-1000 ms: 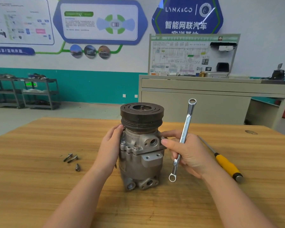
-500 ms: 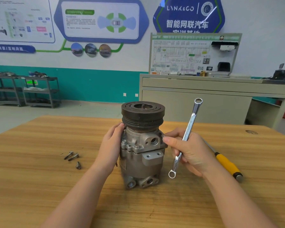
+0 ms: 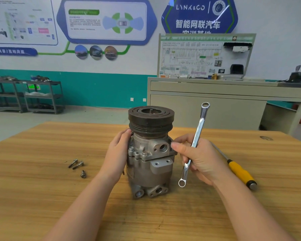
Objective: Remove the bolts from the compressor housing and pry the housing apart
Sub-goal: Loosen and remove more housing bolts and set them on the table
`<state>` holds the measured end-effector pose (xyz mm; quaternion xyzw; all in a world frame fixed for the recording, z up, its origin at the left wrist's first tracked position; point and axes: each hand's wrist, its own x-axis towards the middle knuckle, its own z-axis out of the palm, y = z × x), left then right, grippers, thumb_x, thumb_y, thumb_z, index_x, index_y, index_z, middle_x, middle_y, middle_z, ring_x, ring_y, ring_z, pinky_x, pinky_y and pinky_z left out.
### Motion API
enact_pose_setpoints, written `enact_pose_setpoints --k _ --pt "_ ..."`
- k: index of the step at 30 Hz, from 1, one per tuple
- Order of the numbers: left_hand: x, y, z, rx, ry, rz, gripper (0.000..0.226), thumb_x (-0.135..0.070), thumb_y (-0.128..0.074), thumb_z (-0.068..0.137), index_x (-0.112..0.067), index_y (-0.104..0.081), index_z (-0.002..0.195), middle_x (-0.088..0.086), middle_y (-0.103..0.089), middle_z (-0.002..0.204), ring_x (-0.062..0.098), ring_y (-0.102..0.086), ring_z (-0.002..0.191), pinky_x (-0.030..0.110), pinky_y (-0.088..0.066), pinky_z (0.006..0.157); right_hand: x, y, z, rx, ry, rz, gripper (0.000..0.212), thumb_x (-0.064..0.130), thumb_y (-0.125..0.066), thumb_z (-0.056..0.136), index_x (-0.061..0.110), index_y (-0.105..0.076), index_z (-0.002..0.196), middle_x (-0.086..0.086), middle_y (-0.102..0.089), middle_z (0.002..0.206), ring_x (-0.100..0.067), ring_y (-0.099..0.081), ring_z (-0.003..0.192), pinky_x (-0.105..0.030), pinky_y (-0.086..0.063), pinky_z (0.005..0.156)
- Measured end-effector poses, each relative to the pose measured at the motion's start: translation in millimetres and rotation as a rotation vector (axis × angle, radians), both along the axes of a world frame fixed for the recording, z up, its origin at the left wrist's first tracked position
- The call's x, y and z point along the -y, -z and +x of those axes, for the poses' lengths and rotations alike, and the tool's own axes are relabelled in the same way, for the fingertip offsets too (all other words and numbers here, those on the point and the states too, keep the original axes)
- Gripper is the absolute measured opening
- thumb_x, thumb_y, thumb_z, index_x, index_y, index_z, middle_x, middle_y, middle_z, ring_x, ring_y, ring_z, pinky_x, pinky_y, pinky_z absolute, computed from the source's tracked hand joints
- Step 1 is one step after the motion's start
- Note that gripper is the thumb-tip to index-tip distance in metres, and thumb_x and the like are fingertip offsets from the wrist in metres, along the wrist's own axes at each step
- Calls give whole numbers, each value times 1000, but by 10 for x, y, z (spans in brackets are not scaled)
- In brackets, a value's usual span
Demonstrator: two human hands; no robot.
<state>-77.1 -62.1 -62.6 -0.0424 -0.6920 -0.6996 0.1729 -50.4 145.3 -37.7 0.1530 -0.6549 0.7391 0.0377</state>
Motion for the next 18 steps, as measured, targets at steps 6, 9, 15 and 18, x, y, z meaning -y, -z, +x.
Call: enact_pose_setpoints --k 6,9,15,18 --pt "-3 3 -12 15 -1 14 30 -41 -41 102 -31 -65 117 -24 -71 95 -13 -62 88 19 -42 75 -37 -10 -18 7 -13 11 31 23 -76 63 5 -67 86 -2 -45 45 -7 -35 32 -18 -25 36" --pt "-2 3 -14 15 3 14 28 -40 -41 103 -33 -65 113 -25 -71 94 -13 -62 88 20 -42 74 -21 -6 -8 -2 7 32 13 14 -76 69 7 -69 78 -2 -44 44 -6 -36 32 -18 -26 37" --pt "-6 -2 -5 9 5 -2 25 -40 -40 103 -36 -64 110 -31 -69 91 -17 -60 85 19 -40 74 -36 -13 -8 -4 -11 31 31 23 -76 65 4 -65 86 -2 -45 45 -6 -36 32 -20 -24 37" --pt "-10 -9 -8 3 3 11 29 -39 -41 103 -31 -65 115 -27 -70 94 -14 -62 87 20 -41 75 -24 -2 -6 -36 11 67 13 8 -73 77 2 -66 85 -1 -44 44 -5 -39 33 -17 -29 36"
